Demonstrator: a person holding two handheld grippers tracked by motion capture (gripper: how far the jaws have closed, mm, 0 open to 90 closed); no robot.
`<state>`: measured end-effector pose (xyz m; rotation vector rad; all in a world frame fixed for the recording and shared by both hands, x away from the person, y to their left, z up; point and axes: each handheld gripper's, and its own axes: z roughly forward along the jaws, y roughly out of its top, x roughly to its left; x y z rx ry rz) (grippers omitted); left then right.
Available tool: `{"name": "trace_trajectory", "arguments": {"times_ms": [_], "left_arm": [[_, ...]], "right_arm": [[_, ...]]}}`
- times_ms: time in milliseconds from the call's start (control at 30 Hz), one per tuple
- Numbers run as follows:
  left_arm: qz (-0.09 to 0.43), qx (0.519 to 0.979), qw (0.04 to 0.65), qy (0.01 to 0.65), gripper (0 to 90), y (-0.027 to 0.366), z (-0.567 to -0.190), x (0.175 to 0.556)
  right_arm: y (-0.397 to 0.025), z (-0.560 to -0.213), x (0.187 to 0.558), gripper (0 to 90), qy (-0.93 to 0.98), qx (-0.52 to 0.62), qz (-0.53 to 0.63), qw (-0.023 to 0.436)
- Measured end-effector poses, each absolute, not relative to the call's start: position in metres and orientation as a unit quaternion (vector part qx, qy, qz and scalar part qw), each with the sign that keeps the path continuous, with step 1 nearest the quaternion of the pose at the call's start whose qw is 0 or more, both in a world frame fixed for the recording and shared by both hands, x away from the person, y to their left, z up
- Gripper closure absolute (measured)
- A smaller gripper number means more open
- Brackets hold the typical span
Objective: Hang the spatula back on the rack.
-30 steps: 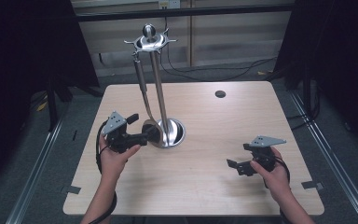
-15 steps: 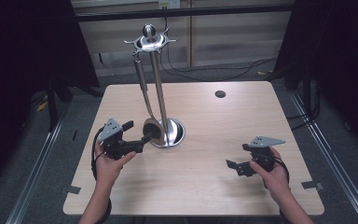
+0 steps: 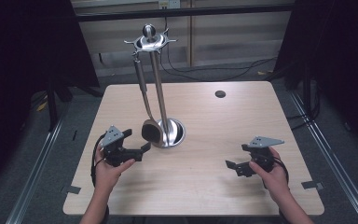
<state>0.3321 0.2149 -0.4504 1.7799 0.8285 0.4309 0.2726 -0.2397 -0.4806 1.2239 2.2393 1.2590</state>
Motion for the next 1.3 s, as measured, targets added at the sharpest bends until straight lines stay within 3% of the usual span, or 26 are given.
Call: {"name": "trace_trajectory", "arguments": {"times_ms": [1300], "left_arm": [[0.153,0.769,0.494,0.375,3.1,0.227,-0.477,0.331]], "right_arm": [[-0.237,-0.482,0.273,2.7,0.788,0.413,0.434,0.143]]}}
